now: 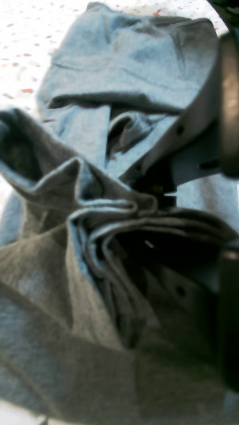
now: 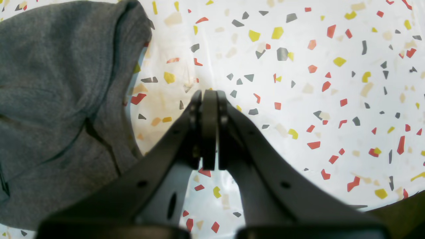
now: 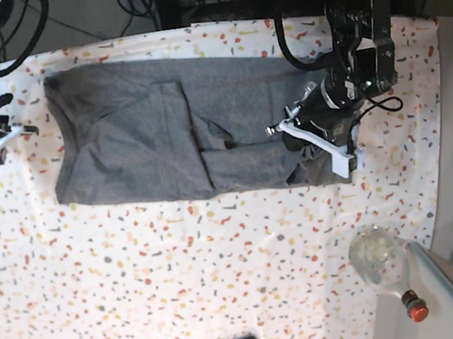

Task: Layout the t-shirt on the table in an organized manner, then fold the t-shirt properly
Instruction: 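Smooth the folded shirt with the left gripper and regrasp its end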

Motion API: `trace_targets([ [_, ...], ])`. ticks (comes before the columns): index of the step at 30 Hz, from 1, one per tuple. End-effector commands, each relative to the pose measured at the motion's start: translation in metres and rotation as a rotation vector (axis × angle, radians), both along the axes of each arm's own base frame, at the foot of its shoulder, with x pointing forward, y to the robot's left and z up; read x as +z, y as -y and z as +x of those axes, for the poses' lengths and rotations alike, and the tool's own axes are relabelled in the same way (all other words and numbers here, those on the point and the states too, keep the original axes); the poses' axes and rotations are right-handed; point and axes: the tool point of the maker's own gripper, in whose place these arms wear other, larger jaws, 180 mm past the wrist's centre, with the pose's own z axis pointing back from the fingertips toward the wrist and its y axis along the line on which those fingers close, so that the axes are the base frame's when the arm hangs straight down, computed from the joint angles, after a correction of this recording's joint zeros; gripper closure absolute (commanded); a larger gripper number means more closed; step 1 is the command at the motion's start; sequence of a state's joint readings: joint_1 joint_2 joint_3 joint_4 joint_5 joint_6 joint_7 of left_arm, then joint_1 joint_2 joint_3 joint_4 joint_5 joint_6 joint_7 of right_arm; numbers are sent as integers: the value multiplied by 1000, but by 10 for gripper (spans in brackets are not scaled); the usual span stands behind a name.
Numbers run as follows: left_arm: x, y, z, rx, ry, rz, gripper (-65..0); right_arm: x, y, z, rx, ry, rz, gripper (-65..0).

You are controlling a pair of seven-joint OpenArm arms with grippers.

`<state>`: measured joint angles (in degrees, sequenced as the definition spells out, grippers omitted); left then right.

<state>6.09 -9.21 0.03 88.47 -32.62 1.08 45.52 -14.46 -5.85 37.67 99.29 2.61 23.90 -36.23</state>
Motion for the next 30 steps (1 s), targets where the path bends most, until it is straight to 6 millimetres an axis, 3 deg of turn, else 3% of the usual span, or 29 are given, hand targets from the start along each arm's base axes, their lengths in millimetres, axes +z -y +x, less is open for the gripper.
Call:
trace_targets([
  [1,14,1,16,0,60,-10,0,8,4,7,2,38,-11,0],
  [7,14,13,23,4,60,-37,0,-6,1,3,-2,6,17,0],
  [28,4,10,17,5,28,-31,0,-1,5,10,4,21,5,0],
  [29,4,10,18,5,30,-31,-13,0,5,10,4,22,4,0],
  [30,4,10,19,5,30,-31,-100,0,4,10,6,23,4,0],
])
